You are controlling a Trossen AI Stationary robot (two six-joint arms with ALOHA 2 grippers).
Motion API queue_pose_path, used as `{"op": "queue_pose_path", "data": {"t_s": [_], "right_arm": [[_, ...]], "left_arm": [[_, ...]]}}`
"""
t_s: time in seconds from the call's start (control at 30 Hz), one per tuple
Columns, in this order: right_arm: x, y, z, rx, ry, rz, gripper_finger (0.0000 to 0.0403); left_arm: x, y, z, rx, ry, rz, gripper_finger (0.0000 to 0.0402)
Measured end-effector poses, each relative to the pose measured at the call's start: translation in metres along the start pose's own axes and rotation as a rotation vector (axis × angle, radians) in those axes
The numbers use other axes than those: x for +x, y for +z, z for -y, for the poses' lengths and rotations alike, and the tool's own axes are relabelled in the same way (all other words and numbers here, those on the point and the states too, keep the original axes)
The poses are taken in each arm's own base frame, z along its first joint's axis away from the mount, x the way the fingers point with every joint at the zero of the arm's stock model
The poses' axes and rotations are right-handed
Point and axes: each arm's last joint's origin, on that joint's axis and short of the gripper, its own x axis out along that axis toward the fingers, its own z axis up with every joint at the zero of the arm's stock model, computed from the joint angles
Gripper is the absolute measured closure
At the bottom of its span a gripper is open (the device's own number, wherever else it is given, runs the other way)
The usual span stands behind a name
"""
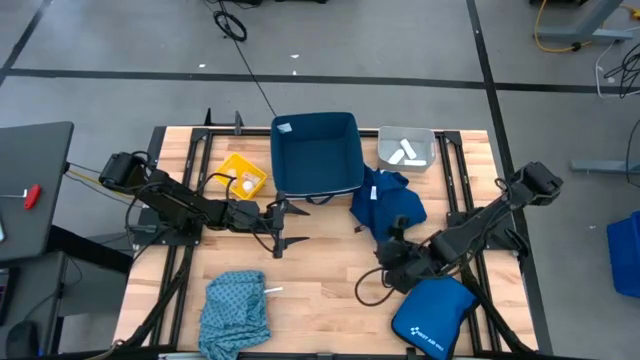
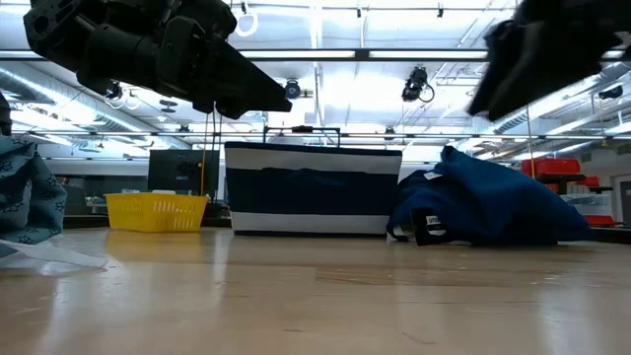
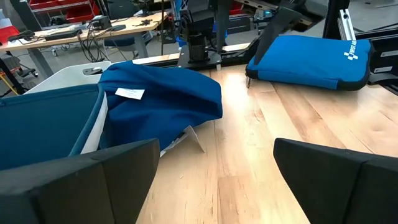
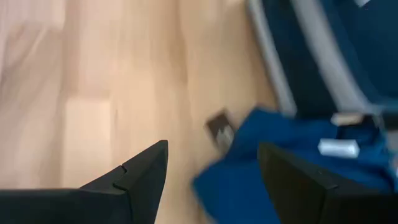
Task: Pick & place medical supplies in basket/bin
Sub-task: Put the blue patient gown into the blue bin
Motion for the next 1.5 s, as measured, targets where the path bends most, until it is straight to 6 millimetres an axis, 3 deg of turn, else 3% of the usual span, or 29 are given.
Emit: {"op": "queue_pose_path", "data": {"t_s": [0.23, 0.53, 0.97, 1.33, 1.5], "right_arm": [[-0.013, -0.019, 0.014, -0.040, -0.047, -0.275, 0.0146], [-0.007, -0.032, 0.027, -0.015, -0.054, -0.460, 0.0146], [0.000, -0.045, 0.013, 0.034, 0.020, -0.461, 0.0146], [0.006, -0.040, 0.018, 0.024, -0.042, -0.394, 0.0145], [0.012, -0.035, 0.023, 0.036, -0.039, -0.390, 0.0124]], "left_arm": [[0.000, 0.000, 0.000, 0.000, 0.000, 0.000, 0.0083], [0.000, 0.000, 0.000, 0.000, 0.000, 0.000, 0.0083], [0.000, 0.000, 0.000, 0.000, 0.000, 0.000, 0.0083], [0.000, 0.000, 0.000, 0.000, 0.000, 0.000, 0.0083], [0.000, 0.000, 0.000, 0.000, 0.000, 0.000, 0.0083]]}}
